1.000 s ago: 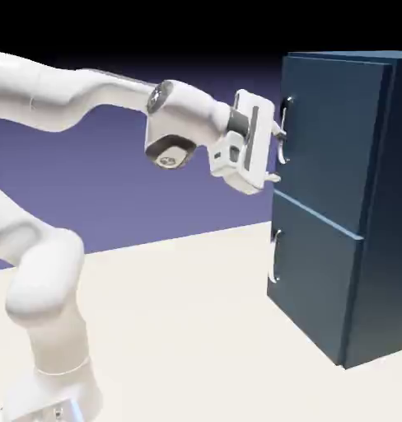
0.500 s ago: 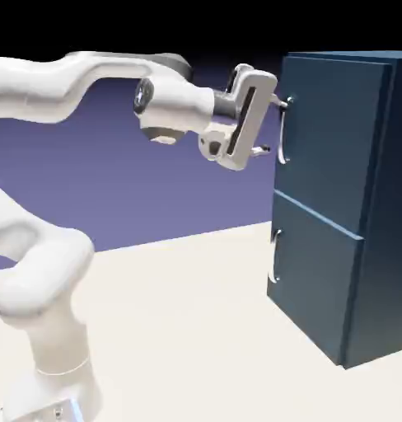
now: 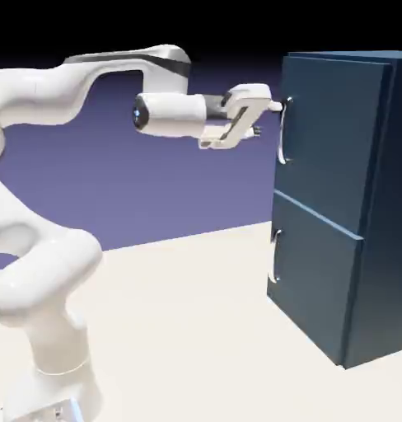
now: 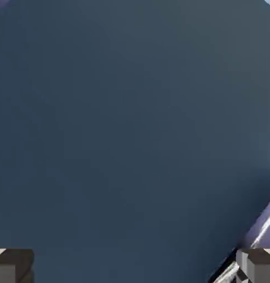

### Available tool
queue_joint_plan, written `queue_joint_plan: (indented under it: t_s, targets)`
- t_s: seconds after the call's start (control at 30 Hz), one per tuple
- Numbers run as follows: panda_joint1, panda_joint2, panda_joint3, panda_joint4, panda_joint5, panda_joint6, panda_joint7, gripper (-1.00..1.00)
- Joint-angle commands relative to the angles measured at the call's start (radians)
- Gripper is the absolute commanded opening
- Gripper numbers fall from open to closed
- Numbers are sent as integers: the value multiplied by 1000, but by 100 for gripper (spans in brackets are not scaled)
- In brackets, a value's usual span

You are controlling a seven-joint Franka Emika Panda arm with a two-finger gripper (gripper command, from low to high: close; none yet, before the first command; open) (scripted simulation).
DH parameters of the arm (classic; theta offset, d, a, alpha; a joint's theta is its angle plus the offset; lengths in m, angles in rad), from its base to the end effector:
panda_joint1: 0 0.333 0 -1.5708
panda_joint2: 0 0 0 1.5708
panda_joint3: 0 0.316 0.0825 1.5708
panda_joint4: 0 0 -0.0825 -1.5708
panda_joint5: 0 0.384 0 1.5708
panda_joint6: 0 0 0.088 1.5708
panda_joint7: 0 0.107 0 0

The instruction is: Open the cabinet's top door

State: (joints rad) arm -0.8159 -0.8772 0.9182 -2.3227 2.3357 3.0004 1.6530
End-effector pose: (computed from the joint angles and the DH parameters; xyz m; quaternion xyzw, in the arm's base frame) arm 0.3952 0.0807 0.5829 0.0921 0.7291 0.0495 0.6764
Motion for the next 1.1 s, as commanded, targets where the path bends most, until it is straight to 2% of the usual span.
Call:
queue_joint_plan:
  t_s: [0.0,0.4,0.63,0.67,1.07]
  targets:
    - [-15,-6,17,9,44,-1,17,0]
    - [-195,-72,216,115,550,-9,215,0]
    - [-378,-23,327,248,562,-29,210,0]
    - [-378,-23,327,248,562,-29,210,-100]
    - [21,186,25,52,562,-158,-90,-100]
